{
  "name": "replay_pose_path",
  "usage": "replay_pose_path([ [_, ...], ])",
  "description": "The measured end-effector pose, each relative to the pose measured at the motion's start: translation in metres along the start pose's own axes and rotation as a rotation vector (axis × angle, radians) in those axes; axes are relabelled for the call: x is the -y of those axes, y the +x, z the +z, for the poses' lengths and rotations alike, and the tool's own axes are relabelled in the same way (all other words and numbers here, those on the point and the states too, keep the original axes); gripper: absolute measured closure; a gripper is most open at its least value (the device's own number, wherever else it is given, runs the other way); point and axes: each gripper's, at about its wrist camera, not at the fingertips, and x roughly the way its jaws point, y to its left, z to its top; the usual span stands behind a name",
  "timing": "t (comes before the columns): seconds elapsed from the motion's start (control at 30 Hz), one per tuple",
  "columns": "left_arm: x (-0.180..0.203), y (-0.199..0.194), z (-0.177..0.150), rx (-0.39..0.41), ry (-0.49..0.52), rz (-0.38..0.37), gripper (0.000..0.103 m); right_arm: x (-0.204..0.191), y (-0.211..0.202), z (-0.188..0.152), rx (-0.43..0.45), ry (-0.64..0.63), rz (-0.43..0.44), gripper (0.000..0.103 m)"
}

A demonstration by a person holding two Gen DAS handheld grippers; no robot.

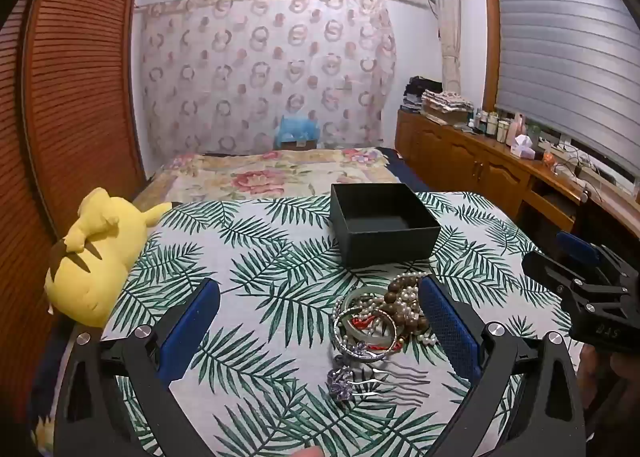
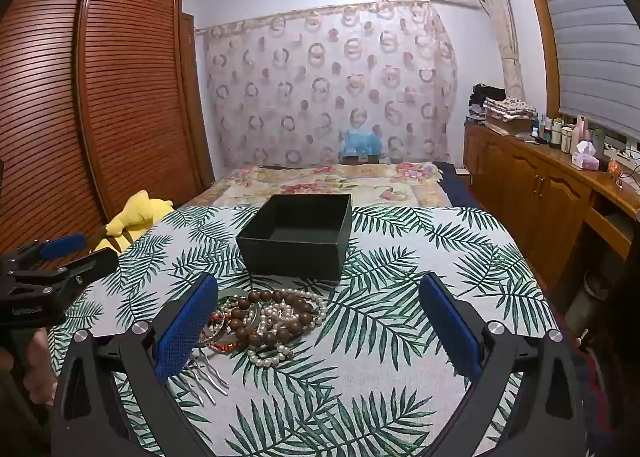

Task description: Organize jewelry

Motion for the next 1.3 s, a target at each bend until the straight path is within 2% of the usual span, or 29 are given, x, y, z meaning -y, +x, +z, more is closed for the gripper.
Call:
replay_pose_path([
  [1.3, -0.0011, -0.0003, 0.0, 0.009, -0.009, -0.005, 0.007, -0.0006, -0.0006, 0.0003, 0.001, 0.002, 0.003, 0.002],
])
